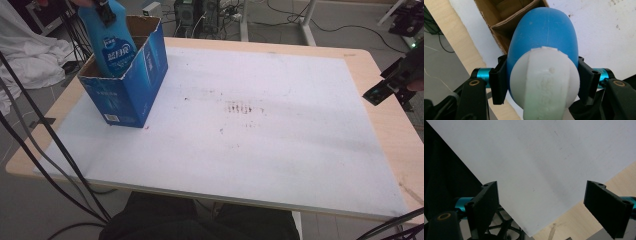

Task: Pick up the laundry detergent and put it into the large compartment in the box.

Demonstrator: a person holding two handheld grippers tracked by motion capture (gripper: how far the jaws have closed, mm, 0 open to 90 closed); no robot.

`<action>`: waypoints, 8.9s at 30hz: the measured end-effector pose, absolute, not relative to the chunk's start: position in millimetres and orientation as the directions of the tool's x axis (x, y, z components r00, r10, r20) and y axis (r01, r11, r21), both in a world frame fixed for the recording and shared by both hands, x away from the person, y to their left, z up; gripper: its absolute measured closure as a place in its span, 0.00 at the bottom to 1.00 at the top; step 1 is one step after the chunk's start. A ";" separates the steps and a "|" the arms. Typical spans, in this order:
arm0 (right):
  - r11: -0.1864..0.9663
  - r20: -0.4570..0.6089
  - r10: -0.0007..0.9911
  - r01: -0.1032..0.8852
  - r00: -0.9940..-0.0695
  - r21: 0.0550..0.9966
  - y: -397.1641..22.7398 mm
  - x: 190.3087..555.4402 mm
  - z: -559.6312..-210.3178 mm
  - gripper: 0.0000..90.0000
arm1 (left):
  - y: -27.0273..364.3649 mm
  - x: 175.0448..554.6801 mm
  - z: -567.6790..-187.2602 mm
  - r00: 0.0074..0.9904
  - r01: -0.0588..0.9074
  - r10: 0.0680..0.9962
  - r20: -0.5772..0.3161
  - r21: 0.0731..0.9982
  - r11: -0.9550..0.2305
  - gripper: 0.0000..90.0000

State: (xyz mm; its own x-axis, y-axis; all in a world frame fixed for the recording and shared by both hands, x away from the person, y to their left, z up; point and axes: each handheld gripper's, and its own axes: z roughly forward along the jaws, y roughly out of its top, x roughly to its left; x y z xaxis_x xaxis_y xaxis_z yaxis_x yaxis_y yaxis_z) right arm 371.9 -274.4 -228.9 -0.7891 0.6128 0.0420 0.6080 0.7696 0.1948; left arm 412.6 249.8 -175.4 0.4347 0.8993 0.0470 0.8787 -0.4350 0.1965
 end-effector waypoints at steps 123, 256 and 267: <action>0.766 0.056 0.617 0.616 -0.785 0.182 -277.2 375.4 -234.2 0.13 | 256.5 398.6 -262.1 0.562 0.811 0.826 0.054 0.164 -0.562 0.30; 0.671 0.029 0.715 0.697 -0.698 0.253 -303.8 352.0 -216.9 0.13 | 102.8 390.1 -212.3 0.901 0.397 0.428 0.074 0.261 -0.880 0.23; 0.675 0.027 0.711 0.692 -0.703 0.255 -301.2 353.0 -216.5 0.13 | 104.2 390.9 -212.8 0.899 0.402 0.432 0.070 0.258 -0.878 0.23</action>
State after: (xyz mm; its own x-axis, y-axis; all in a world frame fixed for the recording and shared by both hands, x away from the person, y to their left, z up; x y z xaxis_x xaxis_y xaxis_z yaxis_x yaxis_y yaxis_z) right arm 353.0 -301.2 -216.5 -0.7029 0.7108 0.0267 0.6923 0.6750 0.2550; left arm 390.9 104.2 -212.8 0.8990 0.4323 0.0700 0.4022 -0.8783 0.2583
